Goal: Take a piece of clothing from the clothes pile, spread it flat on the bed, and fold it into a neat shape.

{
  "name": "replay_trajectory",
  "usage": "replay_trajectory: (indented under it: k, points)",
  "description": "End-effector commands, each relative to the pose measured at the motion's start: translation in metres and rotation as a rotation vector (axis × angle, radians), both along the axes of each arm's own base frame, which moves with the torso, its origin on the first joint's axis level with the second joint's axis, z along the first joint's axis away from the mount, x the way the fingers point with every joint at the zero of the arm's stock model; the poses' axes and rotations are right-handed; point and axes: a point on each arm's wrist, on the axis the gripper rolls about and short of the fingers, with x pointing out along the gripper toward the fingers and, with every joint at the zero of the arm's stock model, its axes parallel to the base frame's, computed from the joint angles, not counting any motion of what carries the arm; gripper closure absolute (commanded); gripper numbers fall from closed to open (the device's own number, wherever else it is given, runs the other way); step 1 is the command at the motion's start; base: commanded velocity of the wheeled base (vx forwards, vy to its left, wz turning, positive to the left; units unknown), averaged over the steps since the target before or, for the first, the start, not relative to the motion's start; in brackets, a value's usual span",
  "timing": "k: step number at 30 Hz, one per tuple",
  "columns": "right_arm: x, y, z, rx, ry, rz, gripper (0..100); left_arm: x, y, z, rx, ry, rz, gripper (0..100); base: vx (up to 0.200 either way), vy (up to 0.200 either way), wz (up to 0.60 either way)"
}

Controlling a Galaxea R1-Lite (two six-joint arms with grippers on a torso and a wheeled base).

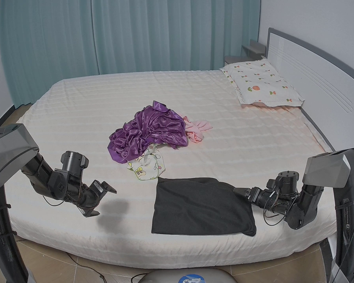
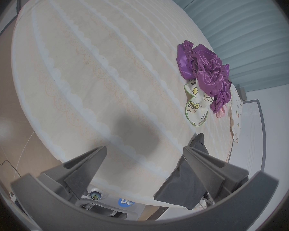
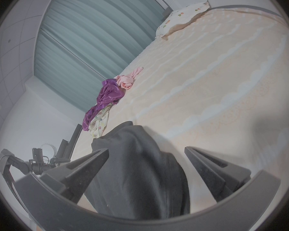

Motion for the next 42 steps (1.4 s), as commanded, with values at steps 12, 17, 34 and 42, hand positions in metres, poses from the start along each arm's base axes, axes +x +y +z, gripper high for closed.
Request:
replay_trajectory:
  k: [12,17,34,42]
  points:
    - [0.0118,-0.0056,-0.0022,0.055,-0.003,-0.046,100,-0.0001,0.0,-0.0002,0.003,-0.002,-0.001,0,0.0,0.0,0.0]
    - [0.0096,-0.0078,-0.0026,0.051,0.003,-0.052,100,-0.0002,0.0,-0.0002,0.003,0.0,-0.001,0,0.0,0.0,0.0]
    - [0.0076,-0.0098,-0.0047,0.054,0.009,-0.053,0,-0.0003,-0.001,-0.0002,0.003,0.0,-0.005,0,0.0,0.0,0.0]
    - [0.0091,-0.0013,-0.0035,0.079,0.018,-0.046,0,-0.0002,-0.001,-0.0002,0.004,-0.002,-0.004,0,0.0,0.0,0.0]
